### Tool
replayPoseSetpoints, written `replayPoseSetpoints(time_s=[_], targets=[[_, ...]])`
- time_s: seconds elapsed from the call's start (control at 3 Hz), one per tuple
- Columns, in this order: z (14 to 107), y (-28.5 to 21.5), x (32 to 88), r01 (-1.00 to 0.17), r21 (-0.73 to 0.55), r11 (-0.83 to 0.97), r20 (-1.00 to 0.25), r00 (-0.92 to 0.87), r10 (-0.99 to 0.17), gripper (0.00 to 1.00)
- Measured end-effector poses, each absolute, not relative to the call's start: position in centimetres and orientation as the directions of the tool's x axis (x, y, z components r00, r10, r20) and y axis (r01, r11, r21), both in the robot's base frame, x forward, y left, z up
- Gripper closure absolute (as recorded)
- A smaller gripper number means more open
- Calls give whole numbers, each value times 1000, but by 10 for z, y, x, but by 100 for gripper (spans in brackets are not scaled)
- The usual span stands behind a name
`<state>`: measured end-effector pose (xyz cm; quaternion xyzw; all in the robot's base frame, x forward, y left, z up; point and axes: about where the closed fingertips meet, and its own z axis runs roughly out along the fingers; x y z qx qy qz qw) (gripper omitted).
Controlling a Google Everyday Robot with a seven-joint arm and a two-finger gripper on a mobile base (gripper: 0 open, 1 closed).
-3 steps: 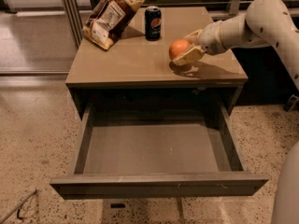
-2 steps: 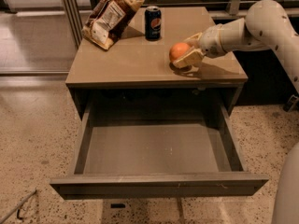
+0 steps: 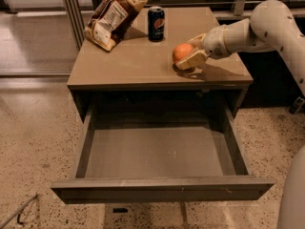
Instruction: Pick orange from top drawer and place on counter
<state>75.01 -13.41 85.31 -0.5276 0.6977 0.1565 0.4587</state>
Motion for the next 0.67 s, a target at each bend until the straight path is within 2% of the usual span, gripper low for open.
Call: replayPoseSetpoints(time_s=[0.67], targets=[[853, -134, 750, -880, -266, 394, -805, -23, -593, 34]])
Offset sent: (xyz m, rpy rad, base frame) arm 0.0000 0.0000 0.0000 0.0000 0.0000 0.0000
